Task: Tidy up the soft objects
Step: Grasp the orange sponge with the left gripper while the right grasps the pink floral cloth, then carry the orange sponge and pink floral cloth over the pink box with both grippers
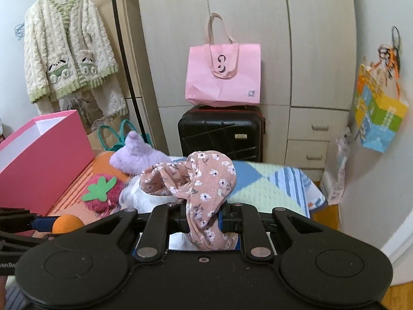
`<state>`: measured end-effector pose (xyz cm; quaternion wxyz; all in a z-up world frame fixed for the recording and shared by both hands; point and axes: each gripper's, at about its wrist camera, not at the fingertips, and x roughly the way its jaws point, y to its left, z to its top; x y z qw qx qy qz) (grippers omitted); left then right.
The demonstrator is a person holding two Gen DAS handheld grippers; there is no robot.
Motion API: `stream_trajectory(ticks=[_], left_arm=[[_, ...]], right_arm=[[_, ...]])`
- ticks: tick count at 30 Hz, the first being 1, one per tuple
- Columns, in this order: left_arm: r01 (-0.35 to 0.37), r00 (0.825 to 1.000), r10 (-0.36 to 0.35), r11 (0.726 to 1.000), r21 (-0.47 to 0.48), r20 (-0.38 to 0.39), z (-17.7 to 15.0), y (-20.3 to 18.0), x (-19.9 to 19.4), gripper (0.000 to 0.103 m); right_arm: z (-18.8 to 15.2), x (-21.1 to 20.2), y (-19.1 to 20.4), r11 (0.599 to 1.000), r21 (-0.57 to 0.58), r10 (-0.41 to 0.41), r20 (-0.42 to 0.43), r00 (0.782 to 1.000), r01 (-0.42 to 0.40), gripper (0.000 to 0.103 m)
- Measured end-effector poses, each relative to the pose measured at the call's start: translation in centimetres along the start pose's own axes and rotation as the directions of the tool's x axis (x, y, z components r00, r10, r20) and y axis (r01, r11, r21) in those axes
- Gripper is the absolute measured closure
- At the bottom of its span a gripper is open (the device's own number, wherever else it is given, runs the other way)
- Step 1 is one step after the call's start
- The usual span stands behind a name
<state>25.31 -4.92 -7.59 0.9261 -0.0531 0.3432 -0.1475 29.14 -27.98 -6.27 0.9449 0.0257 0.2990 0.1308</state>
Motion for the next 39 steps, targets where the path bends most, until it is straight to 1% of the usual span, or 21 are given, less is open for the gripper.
stream_trajectory(ticks=[4, 8, 14, 22, 26, 28, 30, 34, 37, 39], left_arm=[[0.033, 0.999, -0.033, 0.999, 0.002, -0.024, -0.6, -0.2, -1.2, 0.055], [0.066, 0.997, -0.065, 0.998, 0.013, -0.042, -1.1, -0.6, -2.7, 0.055], [0.096, 0.993, -0.094, 0.995, 0.027, -0.072, -2.2, -0.8, -4.7, 0.055], [0.131, 0.981, -0.128, 0.991, 0.010, -0.148, -4.0, 0.0, -6.7, 0.055], [0.127, 0.977, -0.124, 0.992, 0.002, -0.173, -5.1, 1.0, -7.8, 0.055], [0.146, 0.970, -0.147, 0.989, -0.020, -0.192, -5.6, 1.7, -8.4, 0.055], [0.152, 0.966, -0.155, 0.988, -0.034, -0.204, -6.1, 2.4, -9.0, 0.055], [0.112, 0.975, -0.115, 0.993, -0.028, -0.193, -6.7, 3.5, -10.2, 0.055], [0.108, 0.975, -0.115, 0.993, -0.050, -0.190, -7.0, 4.7, -11.2, 0.055], [0.102, 0.976, -0.108, 0.994, -0.045, -0.186, -7.0, 5.3, -11.9, 0.055]], right_arm=[[-1.4, -1.8, 0.2, 1.000, 0.023, -0.005, -0.010, 1.000, 0.005, 0.082], [-2.9, -3.6, 0.9, 0.999, 0.041, 0.021, -0.029, 0.999, -0.020, 0.082], [-5.1, -5.3, 2.6, 0.999, 0.017, 0.033, -0.075, 0.997, -0.032, 0.082], [-7.8, -7.6, 4.3, 0.995, 0.030, 0.098, -0.139, 0.985, -0.095, 0.082], [-9.3, -8.7, 5.4, 0.989, 0.045, 0.148, -0.169, 0.974, -0.143, 0.082], [-9.6, -9.1, 6.1, 0.986, 0.051, 0.168, -0.183, 0.969, -0.161, 0.082], [-9.7, -9.5, 7.0, 0.981, 0.048, 0.193, -0.189, 0.963, -0.187, 0.082], [-9.6, -10.1, 9.1, 0.968, 0.022, 0.248, -0.210, 0.946, -0.249, 0.081], [-9.4, -10.4, 10.9, 0.958, -0.007, 0.279, -0.226, 0.933, -0.288, 0.081], [-9.2, -10.3, 12.1, 0.947, -0.019, 0.306, -0.243, 0.921, -0.320, 0.081]])
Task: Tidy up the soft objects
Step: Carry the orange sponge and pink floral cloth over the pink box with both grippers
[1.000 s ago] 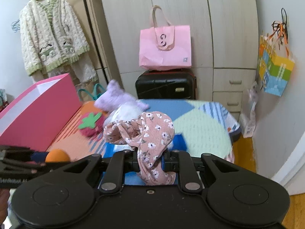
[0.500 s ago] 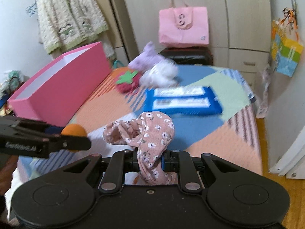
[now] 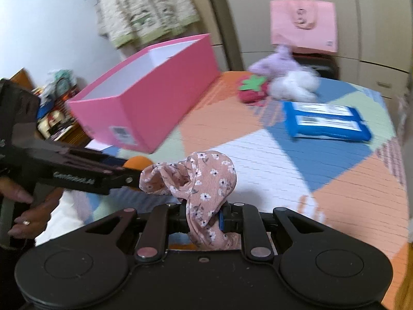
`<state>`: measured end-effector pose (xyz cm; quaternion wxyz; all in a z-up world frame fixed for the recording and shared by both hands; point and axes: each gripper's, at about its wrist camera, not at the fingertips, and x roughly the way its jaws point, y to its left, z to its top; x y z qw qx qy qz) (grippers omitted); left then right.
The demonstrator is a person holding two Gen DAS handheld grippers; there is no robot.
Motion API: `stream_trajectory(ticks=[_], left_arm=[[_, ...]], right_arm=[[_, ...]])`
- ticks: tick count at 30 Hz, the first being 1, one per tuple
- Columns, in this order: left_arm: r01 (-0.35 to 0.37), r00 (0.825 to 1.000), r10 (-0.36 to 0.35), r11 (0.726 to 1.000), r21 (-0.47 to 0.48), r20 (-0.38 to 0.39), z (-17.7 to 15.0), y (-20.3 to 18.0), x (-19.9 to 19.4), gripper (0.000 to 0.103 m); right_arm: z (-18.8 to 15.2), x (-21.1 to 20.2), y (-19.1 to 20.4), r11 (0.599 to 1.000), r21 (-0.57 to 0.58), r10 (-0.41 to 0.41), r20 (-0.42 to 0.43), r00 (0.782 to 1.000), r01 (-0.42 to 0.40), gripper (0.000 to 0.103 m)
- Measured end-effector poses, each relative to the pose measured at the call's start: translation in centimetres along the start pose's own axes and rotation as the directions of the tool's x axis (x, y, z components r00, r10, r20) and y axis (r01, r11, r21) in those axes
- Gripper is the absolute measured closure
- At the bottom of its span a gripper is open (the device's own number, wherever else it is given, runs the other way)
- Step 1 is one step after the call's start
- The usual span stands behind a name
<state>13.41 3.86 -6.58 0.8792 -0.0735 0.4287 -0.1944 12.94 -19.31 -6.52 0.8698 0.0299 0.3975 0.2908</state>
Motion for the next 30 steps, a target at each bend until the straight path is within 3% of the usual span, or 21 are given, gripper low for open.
stream_trajectory(ticks=[8, 15, 22, 30], left_arm=[[0.051, 0.998, -0.051, 0.999, -0.015, -0.025, 0.5, 2.8, -3.6, 0.055], [0.085, 0.996, -0.085, 0.996, 0.000, 0.024, 2.1, 5.1, -7.5, 0.055], [0.053, 0.992, -0.058, 0.997, 0.051, 0.108, 4.6, 6.4, -10.1, 0.055], [-0.007, 0.980, -0.005, 0.998, 0.058, 0.198, 8.2, 8.5, -11.5, 0.055]], right_arm=[[2.3, 0.7, 4.0, 0.991, -0.052, 0.126, -0.028, 0.992, -0.127, 0.081], [5.4, 0.3, 6.7, 0.976, -0.105, 0.191, -0.014, 0.981, -0.191, 0.081], [8.9, 0.7, 9.1, 0.955, -0.220, 0.212, 0.034, 0.977, -0.200, 0.081], [13.2, 2.5, 9.8, 0.944, -0.256, 0.239, 0.096, 0.966, -0.208, 0.081]])
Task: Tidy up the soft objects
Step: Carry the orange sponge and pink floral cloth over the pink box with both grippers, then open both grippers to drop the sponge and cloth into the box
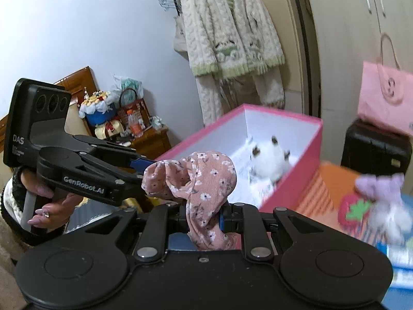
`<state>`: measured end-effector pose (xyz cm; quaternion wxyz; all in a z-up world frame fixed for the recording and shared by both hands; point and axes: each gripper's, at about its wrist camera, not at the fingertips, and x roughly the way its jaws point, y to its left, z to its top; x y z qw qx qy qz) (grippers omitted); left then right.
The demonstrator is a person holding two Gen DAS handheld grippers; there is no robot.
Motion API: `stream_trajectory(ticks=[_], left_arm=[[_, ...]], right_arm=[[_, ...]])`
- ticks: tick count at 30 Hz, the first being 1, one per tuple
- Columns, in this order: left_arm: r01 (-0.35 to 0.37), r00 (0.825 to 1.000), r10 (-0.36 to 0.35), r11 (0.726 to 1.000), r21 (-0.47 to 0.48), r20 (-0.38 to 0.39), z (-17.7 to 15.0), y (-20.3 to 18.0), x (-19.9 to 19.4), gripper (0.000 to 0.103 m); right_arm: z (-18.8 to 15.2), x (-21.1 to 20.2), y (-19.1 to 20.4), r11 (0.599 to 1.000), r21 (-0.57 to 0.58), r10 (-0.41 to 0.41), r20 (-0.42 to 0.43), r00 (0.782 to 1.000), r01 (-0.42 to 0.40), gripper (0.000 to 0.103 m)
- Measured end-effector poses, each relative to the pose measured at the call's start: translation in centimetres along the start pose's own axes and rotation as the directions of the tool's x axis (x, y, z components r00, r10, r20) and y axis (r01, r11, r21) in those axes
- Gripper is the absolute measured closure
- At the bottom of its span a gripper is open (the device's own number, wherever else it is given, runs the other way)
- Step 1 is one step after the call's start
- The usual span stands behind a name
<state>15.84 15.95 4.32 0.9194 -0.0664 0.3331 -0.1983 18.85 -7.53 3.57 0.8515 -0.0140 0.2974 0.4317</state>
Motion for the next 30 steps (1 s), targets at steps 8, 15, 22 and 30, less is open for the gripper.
stream_trajectory(ticks=[8, 15, 22, 30], left_arm=[[-0.071, 0.997, 0.072, 0.997, -0.037, 0.019, 2.9, 3.2, 2.7, 0.055], [-0.136, 0.990, 0.136, 0.991, -0.003, -0.028, 4.5, 5.0, 6.5, 0.055], [-0.192, 0.978, 0.195, 0.980, 0.044, -0.080, 5.0, 5.2, 9.2, 0.054], [-0.241, 0.963, 0.244, 0.970, 0.040, -0.116, 4.8, 5.6, 10.0, 0.044]], right_arm=[[3.0, 4.3, -1.6, 0.998, -0.059, -0.016, 0.010, 1.000, 0.016, 0.080], [4.5, 8.2, -4.6, 0.997, -0.052, -0.065, -0.051, 0.997, 0.062, 0.080], [4.5, 11.9, -6.0, 0.992, -0.085, -0.105, -0.153, 0.983, 0.093, 0.080], [3.9, 13.4, -5.4, 0.963, -0.207, -0.206, -0.153, 0.967, 0.173, 0.057]])
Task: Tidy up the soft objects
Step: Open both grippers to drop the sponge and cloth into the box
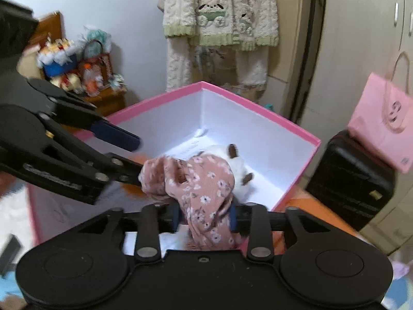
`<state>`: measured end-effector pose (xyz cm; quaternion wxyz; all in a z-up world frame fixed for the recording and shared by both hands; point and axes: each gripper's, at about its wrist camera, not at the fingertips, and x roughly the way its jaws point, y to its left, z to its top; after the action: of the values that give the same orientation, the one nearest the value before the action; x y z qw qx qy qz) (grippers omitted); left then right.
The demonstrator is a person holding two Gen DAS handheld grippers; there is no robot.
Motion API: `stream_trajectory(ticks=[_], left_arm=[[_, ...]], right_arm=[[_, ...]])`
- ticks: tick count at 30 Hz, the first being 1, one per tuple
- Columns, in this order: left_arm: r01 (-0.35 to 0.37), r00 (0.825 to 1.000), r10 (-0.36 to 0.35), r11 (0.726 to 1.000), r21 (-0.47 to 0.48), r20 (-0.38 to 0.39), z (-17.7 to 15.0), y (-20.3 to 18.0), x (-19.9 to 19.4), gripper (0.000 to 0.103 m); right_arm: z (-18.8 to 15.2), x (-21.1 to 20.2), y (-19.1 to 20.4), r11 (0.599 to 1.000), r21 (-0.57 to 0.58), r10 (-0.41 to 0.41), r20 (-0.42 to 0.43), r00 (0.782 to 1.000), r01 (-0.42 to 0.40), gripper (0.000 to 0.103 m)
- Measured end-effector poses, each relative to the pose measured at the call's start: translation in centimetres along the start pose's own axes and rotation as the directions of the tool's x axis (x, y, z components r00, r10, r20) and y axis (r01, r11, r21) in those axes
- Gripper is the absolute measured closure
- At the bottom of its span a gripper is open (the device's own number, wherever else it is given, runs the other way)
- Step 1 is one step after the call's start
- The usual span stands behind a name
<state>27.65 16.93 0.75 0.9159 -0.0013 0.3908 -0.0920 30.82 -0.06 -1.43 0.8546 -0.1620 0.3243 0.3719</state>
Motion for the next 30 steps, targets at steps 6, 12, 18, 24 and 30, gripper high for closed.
stream_trajectory(ticks=[6, 12, 18, 24, 30], left_arm=[[0.017, 0.999, -0.016, 1.000, -0.019, 0.031, -0.2, 0.1, -2.0, 0.039], [0.069, 0.997, -0.068, 0.998, -0.010, 0.030, -1.4, -0.6, -4.7, 0.035], [0.105, 0.994, -0.106, 0.994, 0.026, 0.037, -2.6, -2.4, -7.9, 0.030], [0.132, 0.989, -0.137, 0.987, 0.088, 0.056, -3.8, -5.0, -10.9, 0.026], [0.169, 0.983, -0.174, 0.982, 0.085, 0.054, -5.4, -7.1, -13.6, 0.025]], right_arm=[[-0.3, -1.8, 0.1, 0.999, 0.000, -0.040, 0.034, 0.999, 0.040, 0.042], [-1.1, -5.5, 0.4, 0.999, 0.036, -0.007, 0.077, 0.997, 0.005, 0.039], [-2.2, -9.0, 1.3, 0.997, 0.061, 0.036, 0.085, 0.996, -0.041, 0.037], [-3.6, -12.5, 1.5, 0.996, 0.071, 0.052, 0.098, 0.994, -0.059, 0.036], [-5.2, -16.2, 2.1, 0.996, 0.066, 0.047, 0.119, 0.992, -0.055, 0.035]])
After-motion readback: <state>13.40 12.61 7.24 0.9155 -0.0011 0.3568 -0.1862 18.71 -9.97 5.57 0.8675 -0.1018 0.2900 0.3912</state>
